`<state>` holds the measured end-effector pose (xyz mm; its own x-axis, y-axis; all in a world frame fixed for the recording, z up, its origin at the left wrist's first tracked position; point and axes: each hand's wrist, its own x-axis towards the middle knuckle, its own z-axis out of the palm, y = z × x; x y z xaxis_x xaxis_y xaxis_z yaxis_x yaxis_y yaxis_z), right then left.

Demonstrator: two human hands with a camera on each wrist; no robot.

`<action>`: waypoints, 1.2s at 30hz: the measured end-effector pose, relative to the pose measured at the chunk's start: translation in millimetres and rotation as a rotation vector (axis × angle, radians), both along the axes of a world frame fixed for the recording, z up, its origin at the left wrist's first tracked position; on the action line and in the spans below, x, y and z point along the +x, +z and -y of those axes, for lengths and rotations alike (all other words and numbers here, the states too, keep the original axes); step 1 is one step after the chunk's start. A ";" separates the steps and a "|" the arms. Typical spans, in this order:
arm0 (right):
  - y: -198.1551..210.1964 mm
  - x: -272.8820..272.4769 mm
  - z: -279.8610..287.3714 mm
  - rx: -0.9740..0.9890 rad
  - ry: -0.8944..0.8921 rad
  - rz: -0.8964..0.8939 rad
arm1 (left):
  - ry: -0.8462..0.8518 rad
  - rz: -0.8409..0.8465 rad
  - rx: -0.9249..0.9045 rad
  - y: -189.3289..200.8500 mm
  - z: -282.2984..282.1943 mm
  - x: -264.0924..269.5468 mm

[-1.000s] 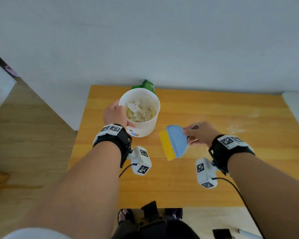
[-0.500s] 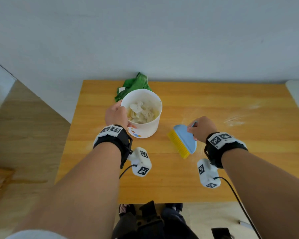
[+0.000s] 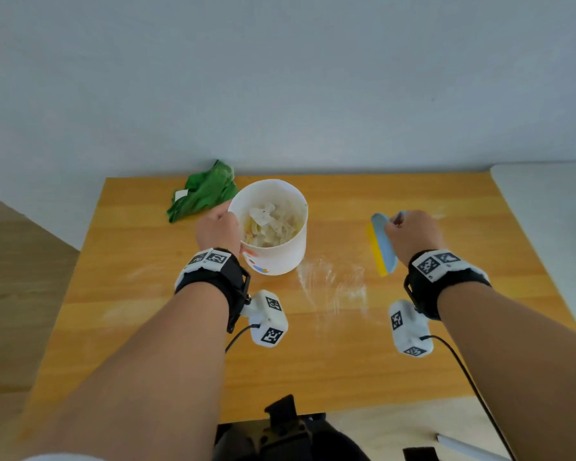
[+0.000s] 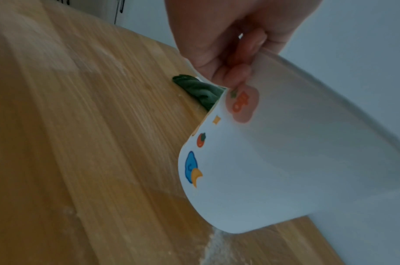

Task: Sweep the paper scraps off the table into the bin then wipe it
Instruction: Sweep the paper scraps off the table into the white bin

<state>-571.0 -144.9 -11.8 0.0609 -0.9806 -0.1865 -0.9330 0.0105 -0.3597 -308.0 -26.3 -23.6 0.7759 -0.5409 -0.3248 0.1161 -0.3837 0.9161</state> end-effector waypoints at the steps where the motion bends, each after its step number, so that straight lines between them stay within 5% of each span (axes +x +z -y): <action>1: -1.4 -10.4 3.1 -0.012 -0.020 -0.030 | -0.004 0.002 -0.005 -1.7 4.7 -6.9; 10: -36.3 -73.1 40.8 0.024 -0.155 -0.236 | 0.158 0.013 -0.005 -9.8 26.6 -29.9; 15: -48.1 -49.5 40.3 0.150 -0.006 -0.116 | 0.269 0.020 -0.001 -8.6 22.3 -27.6; 24: -23.8 10.4 -3.5 0.246 0.381 0.002 | 0.218 0.028 -0.035 -0.9 27.8 -31.1; 30: -6.6 8.3 16.3 0.044 0.212 0.128 | 0.258 0.008 -0.040 2.2 15.5 -20.8; 36: -18.8 28.1 14.7 0.120 0.352 -0.079 | 0.315 -0.007 0.021 -7.4 -8.0 -5.3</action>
